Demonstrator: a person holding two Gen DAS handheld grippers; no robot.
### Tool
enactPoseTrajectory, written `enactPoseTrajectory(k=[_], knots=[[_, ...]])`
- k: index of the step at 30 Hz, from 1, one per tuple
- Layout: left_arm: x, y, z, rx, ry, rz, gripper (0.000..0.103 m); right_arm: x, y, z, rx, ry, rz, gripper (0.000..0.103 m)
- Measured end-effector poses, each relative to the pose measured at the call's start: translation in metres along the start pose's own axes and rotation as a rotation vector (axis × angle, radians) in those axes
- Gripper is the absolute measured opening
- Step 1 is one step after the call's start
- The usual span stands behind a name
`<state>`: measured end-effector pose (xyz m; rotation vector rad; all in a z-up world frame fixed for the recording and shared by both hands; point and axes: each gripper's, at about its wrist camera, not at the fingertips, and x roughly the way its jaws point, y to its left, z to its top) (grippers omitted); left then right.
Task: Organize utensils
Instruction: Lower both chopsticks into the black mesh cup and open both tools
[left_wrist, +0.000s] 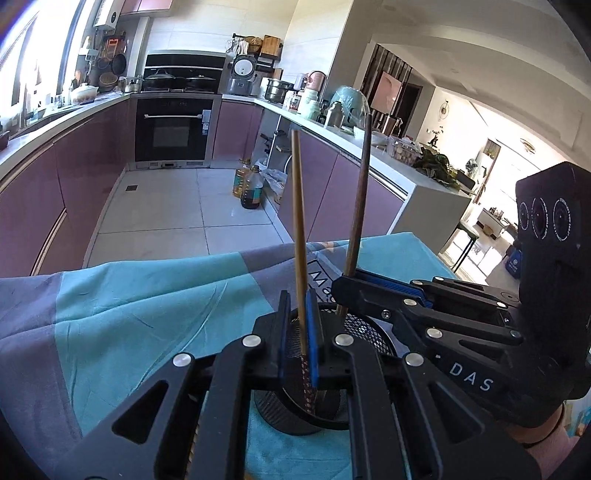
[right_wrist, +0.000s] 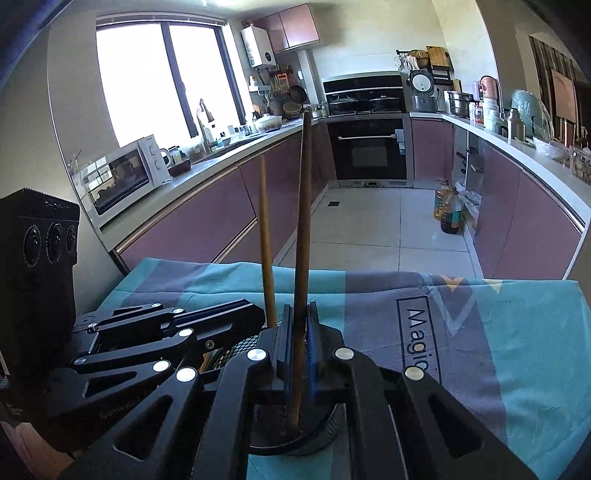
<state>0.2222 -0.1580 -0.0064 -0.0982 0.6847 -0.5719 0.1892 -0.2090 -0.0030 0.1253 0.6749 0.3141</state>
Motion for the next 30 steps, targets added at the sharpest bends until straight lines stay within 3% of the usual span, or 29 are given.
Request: enactPoseTrajectory(k=[8,11,13,15,19,24,30], knots=[[-0.02,0.001,-0.002,0.013,-0.045,0.028,0.021,0.0,0.0,0.001,0.017,-0.023,-0.013,0.009],[-0.039,0.005,-0.006,0.029,-0.081,0.054,0.033,-0.012,0.0,-0.001,0.02,-0.052,-0.022,0.018],[-0.054,0.009,-0.01,0.039,-0.102,0.075,0.035,-0.023,0.001,-0.002,0.009,-0.077,-0.02,0.022],[-0.068,0.015,-0.015,0.05,-0.112,0.093,0.041,-0.037,0.006,-0.006,-0.003,-0.098,0.015,0.024],[-0.093,0.034,-0.034,0.077,-0.097,0.153,0.044,-0.065,0.024,-0.02,-0.07,-0.122,0.095,0.036],[-0.108,0.066,-0.072,0.081,-0.014,0.211,0.044,-0.062,0.045,-0.048,-0.12,-0.043,0.163,0.037],[-0.103,0.089,-0.123,0.04,0.088,0.22,0.044,-0.021,0.056,-0.082,-0.11,0.113,0.175,0.037]])
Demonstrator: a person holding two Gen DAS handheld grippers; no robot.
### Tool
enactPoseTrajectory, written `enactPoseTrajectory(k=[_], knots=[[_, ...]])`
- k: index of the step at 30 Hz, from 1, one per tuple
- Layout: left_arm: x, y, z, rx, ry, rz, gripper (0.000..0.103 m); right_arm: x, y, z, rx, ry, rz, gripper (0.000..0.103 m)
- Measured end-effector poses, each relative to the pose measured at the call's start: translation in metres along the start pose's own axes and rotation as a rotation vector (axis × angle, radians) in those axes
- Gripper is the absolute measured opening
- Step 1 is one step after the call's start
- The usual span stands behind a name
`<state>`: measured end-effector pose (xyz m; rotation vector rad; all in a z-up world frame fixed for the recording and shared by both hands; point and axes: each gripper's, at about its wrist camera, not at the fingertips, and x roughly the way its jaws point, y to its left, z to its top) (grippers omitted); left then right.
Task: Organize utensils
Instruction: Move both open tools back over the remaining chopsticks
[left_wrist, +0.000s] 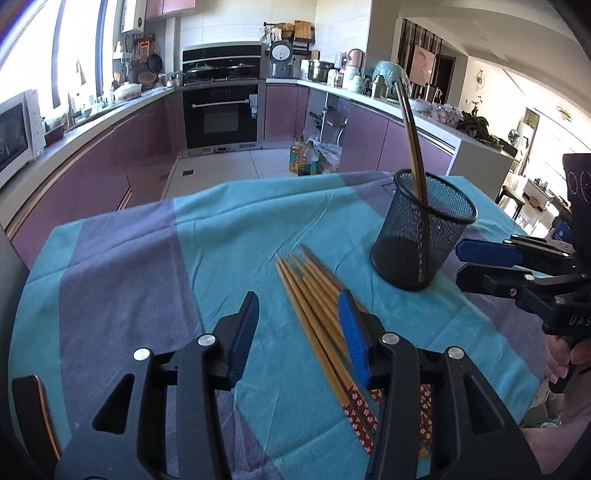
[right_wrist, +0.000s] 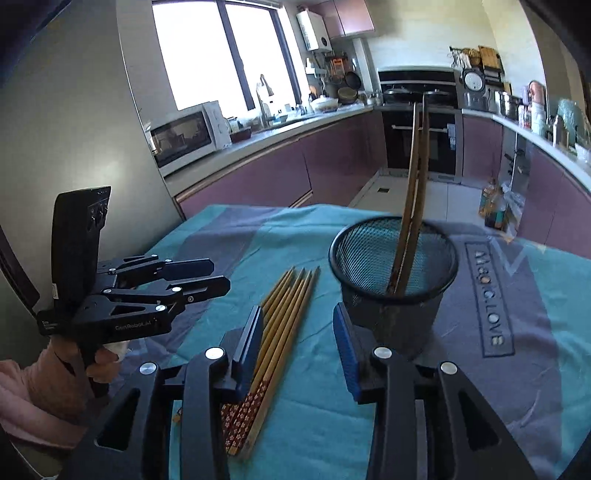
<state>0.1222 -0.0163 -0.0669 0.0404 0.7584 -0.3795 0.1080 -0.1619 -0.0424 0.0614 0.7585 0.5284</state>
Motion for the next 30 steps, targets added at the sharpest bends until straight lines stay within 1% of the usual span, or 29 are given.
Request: enactPoseTrajectory(k=[4,6,8,16,21,30], knots=[[0.012,0.0,-0.022,-0.013,0.055,-0.009,0.044,0.022,0.003,-0.012,0.011,0.062,-0.006,0.037],[0.014,0.0,-0.031,-0.012,0.071,-0.007,0.044,0.029,0.006,-0.017,0.003,0.083,-0.024,0.037],[0.015,-0.002,-0.032,-0.013,0.086,-0.016,0.044,0.033,0.007,-0.02,0.004,0.097,-0.025,0.037],[0.02,-0.002,-0.048,-0.008,0.13,-0.009,0.043,0.045,0.009,-0.025,0.015,0.127,-0.05,0.037],[0.022,-0.009,-0.041,-0.017,0.139,-0.005,0.043,0.046,0.01,-0.026,0.018,0.128,-0.058,0.037],[0.025,-0.009,-0.04,-0.023,0.147,-0.013,0.043,0.054,0.014,-0.023,0.002,0.144,-0.084,0.037]])
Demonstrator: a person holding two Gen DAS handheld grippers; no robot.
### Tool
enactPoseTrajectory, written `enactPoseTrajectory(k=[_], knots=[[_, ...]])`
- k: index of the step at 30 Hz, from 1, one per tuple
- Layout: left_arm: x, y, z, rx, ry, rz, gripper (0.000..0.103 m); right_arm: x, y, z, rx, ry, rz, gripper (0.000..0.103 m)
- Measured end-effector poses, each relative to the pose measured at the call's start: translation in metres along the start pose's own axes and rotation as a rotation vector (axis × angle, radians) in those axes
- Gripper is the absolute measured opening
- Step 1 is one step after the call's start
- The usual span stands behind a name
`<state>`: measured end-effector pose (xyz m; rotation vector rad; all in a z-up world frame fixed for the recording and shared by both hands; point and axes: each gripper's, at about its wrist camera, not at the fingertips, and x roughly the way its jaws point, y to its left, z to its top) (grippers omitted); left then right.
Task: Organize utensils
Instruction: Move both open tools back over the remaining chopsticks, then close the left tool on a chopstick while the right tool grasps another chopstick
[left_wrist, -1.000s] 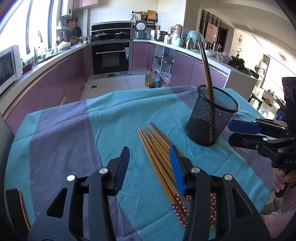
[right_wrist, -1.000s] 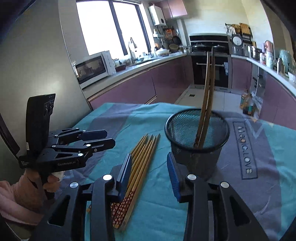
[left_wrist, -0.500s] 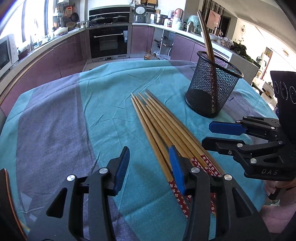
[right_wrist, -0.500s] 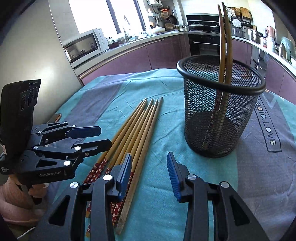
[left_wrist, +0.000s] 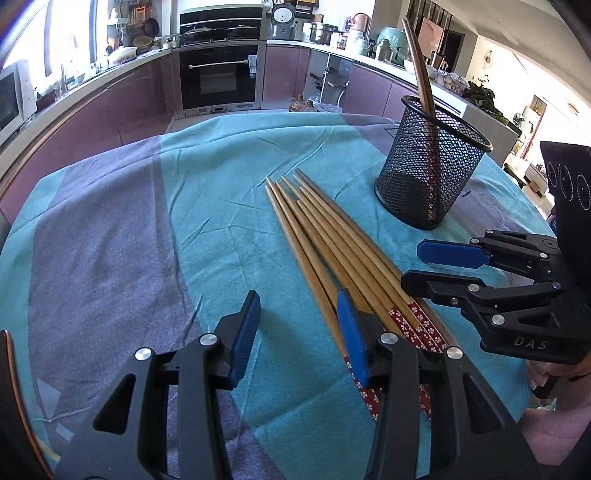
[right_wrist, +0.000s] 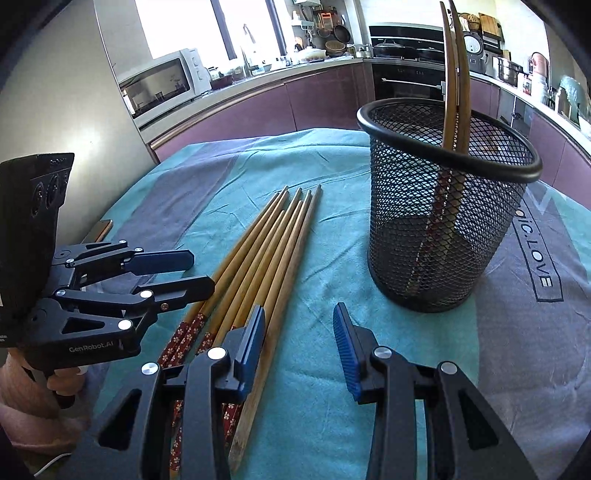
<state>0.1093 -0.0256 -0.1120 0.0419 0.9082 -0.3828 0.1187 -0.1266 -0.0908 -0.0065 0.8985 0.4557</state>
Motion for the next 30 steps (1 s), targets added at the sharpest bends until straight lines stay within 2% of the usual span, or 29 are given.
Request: enactPoseTrajectory(k=[14,22,24,27,30], knots=[[0.008,0.001,0.004,0.01,0.02,0.014,0.042,0.006,0.008,0.005,-0.042,0.019,-0.072,0.036],[0.021,0.0,0.018,0.013,0.038,0.03,0.033,0.018,0.01,0.018,-0.055,0.022,-0.103,0.032],[0.024,0.001,0.02,0.007,0.04,0.027,0.028,0.02,0.009,0.02,-0.044,0.02,-0.099,0.029],[0.026,-0.002,0.021,-0.002,0.042,0.019,0.018,0.02,0.006,0.02,-0.027,0.019,-0.083,0.017],[0.028,-0.004,0.022,-0.016,0.041,0.012,0.012,0.019,0.003,0.019,-0.003,0.017,-0.065,0.008]])
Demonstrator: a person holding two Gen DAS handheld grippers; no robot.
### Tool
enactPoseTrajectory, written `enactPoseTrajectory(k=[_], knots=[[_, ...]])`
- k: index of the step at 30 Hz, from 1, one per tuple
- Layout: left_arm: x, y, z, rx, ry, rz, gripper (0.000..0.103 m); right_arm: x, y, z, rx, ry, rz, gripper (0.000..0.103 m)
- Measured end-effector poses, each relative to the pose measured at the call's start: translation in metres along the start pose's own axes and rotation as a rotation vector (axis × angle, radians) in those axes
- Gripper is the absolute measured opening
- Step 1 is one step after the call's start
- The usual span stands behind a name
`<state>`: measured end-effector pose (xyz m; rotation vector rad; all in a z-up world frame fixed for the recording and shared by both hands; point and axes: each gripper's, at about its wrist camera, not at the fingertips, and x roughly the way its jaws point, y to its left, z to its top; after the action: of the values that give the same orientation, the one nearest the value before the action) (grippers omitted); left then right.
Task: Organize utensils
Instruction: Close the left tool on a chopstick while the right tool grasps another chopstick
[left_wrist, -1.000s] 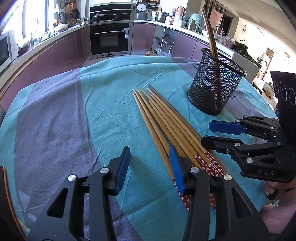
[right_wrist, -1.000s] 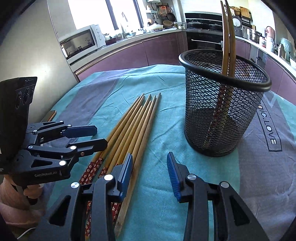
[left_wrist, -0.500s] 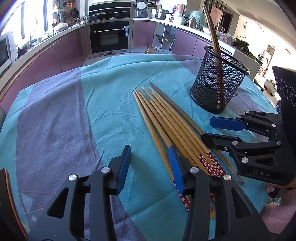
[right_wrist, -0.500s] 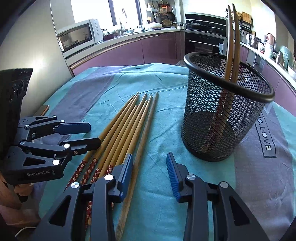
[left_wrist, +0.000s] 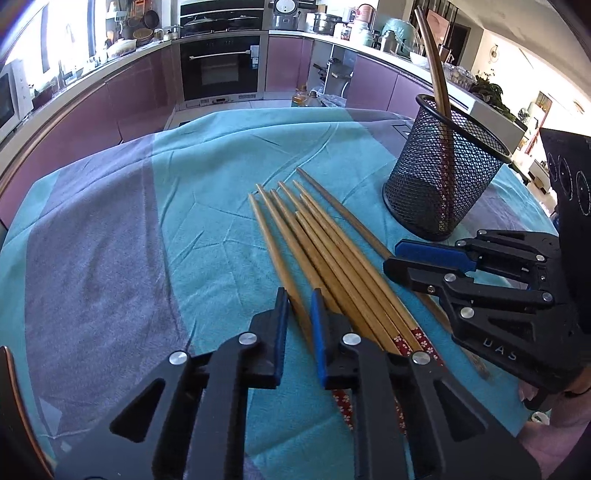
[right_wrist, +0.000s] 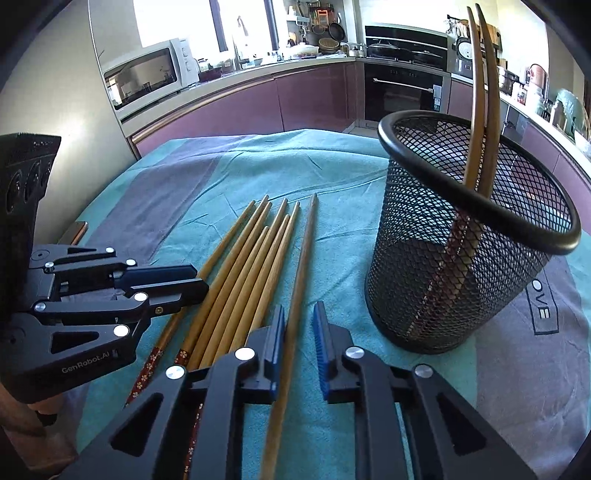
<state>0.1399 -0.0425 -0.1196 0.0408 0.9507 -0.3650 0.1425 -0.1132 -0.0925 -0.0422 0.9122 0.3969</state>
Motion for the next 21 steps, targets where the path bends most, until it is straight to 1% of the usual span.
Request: enactPoseTrajectory(k=[4,11,17,21], knots=[[0.0,0.001,0.0,-0.033,-0.004,-0.013,0.011,-0.002,-0.006,-0.002,0.034,-0.008,0.018,0.006],[-0.009,0.005,-0.008,-0.062,-0.015,-0.025,0.008,-0.011,-0.009,-0.004,0.059,-0.029,0.055,0.006],[-0.024,0.004,-0.007,-0.056,-0.048,-0.042,0.008,-0.03,-0.015,-0.007,0.073,-0.071,0.124,0.006],[-0.04,0.002,-0.006,-0.039,-0.078,-0.076,0.008,-0.048,-0.017,-0.006,0.077,-0.112,0.167,0.006]])
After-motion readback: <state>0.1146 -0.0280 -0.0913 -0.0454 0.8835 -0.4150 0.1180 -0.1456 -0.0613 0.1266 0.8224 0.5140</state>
